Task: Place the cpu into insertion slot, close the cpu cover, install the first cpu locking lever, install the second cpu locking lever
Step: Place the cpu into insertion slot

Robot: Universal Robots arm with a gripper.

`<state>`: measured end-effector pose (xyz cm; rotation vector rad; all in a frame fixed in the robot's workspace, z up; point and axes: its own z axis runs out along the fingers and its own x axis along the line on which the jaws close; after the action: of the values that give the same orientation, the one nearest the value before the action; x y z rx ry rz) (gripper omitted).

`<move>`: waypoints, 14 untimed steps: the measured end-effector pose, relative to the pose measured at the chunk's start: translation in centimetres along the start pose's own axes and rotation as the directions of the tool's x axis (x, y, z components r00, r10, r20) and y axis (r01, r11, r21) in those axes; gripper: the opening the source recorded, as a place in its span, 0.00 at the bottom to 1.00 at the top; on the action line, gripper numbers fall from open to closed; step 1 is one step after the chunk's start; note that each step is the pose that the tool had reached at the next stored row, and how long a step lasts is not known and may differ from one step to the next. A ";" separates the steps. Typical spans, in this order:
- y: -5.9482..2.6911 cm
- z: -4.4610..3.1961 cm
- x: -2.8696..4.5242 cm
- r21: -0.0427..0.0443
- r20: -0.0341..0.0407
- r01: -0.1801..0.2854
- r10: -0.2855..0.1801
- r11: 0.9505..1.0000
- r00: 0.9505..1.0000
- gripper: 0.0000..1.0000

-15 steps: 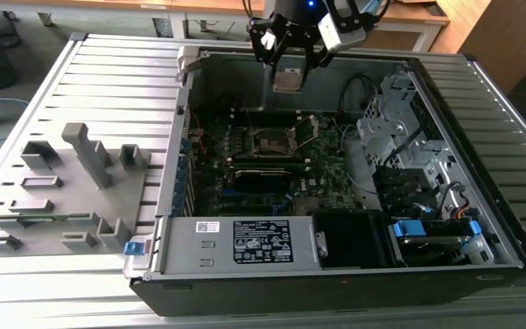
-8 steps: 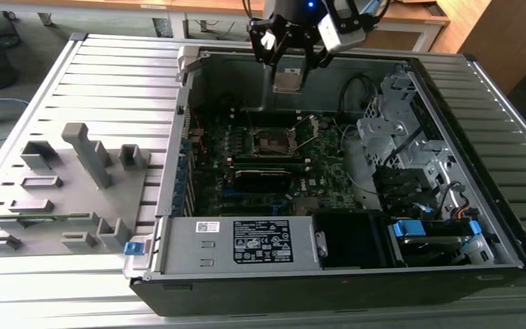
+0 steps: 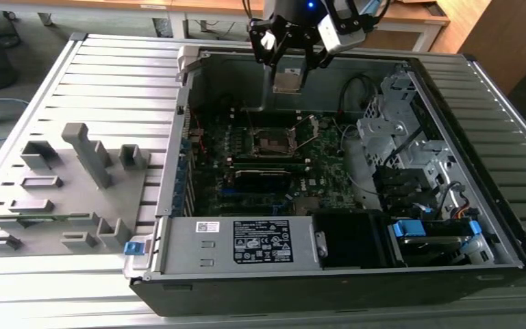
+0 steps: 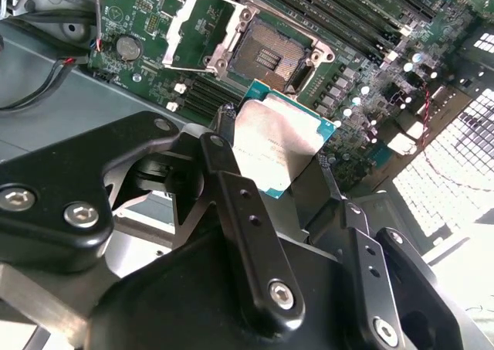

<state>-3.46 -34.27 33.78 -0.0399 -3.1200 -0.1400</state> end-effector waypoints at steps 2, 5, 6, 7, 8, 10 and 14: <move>0.00 0.06 0.00 0.000 0.000 0.000 0.000 1.000 1.000 0.54; -0.01 0.15 0.00 0.000 0.000 0.000 0.000 1.000 1.000 0.54; -0.02 0.18 0.00 0.000 0.000 0.000 0.000 1.000 1.000 0.54; -0.02 0.23 0.00 0.000 0.000 0.000 0.000 1.000 1.000 0.54; -0.03 0.29 0.00 0.000 0.000 0.000 0.000 1.000 1.000 0.54; -0.04 0.41 -0.01 0.000 0.000 0.000 0.000 1.000 1.000 0.54; -0.07 0.76 -0.01 0.000 0.000 0.000 0.000 1.000 1.000 0.54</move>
<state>-3.46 -34.26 33.01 -0.0399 -3.1201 -0.1401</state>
